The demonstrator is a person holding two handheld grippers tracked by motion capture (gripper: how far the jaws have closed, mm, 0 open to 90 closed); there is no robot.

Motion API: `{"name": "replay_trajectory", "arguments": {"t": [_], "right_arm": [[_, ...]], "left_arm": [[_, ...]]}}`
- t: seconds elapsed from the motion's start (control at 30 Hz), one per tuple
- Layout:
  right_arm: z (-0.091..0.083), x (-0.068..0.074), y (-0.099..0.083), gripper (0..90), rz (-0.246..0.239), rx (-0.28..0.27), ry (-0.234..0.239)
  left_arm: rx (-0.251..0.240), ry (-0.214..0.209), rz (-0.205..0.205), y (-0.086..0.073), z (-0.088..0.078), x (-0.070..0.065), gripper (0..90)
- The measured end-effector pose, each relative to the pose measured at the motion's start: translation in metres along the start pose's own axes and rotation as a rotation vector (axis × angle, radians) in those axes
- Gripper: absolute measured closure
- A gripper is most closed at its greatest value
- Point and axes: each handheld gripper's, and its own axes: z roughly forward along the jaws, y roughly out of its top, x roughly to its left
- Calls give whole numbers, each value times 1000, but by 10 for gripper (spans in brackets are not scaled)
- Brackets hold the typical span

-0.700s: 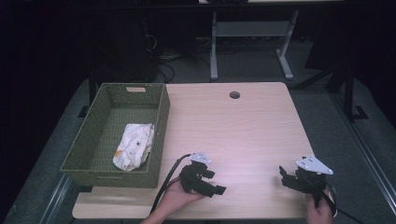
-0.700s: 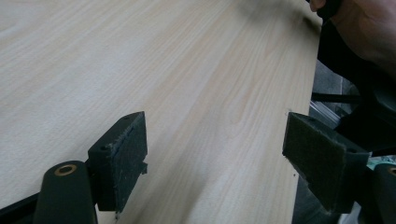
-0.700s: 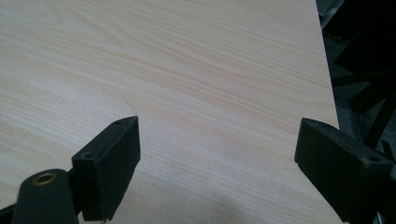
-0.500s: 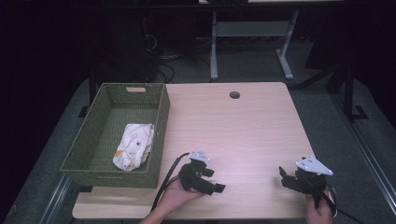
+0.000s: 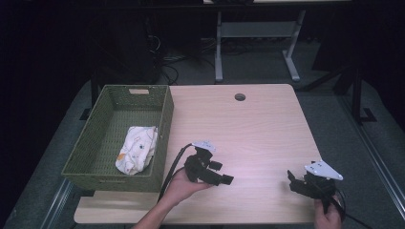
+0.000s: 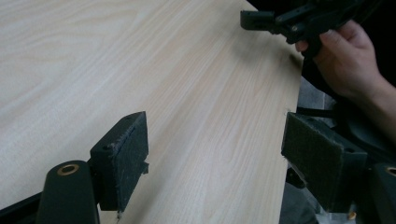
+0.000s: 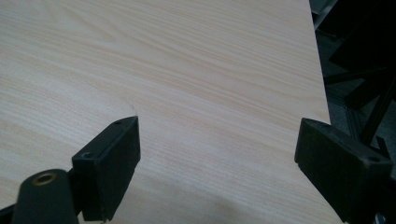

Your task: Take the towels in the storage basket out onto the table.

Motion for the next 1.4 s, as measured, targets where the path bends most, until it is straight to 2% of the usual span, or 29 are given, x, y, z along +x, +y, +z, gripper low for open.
{"name": "replay_trajectory", "arguments": {"t": [0.17,0.33,0.7,0.8,0.9,0.93,0.97,1.13,1.4], "right_arm": [[0,-2,0,139,9,-2,-8],[1,1,1,139,-6,-5,-5],[-1,2,3,139,0,-12,-3],[0,3,3,139,-4,-9,-3],[0,3,4,139,-3,-11,-3],[-1,2,4,139,-7,-16,-3],[-1,2,4,139,-7,-16,-3],[-1,3,4,139,-3,-15,-1],[-2,3,5,139,-4,-19,-1]], "left_arm": [[-15,-33,-10,18,-15,3,224],[-29,-26,-3,35,-36,3,223],[-51,-29,-3,52,-65,5,216],[-54,-23,1,59,-79,6,216],[-55,-15,1,63,-87,7,215],[-60,-9,-3,66,-95,9,215],[-60,-9,-3,66,-95,9,215],[-73,19,-16,70,-119,15,214],[-87,25,-51,69,-140,25,213]]}}
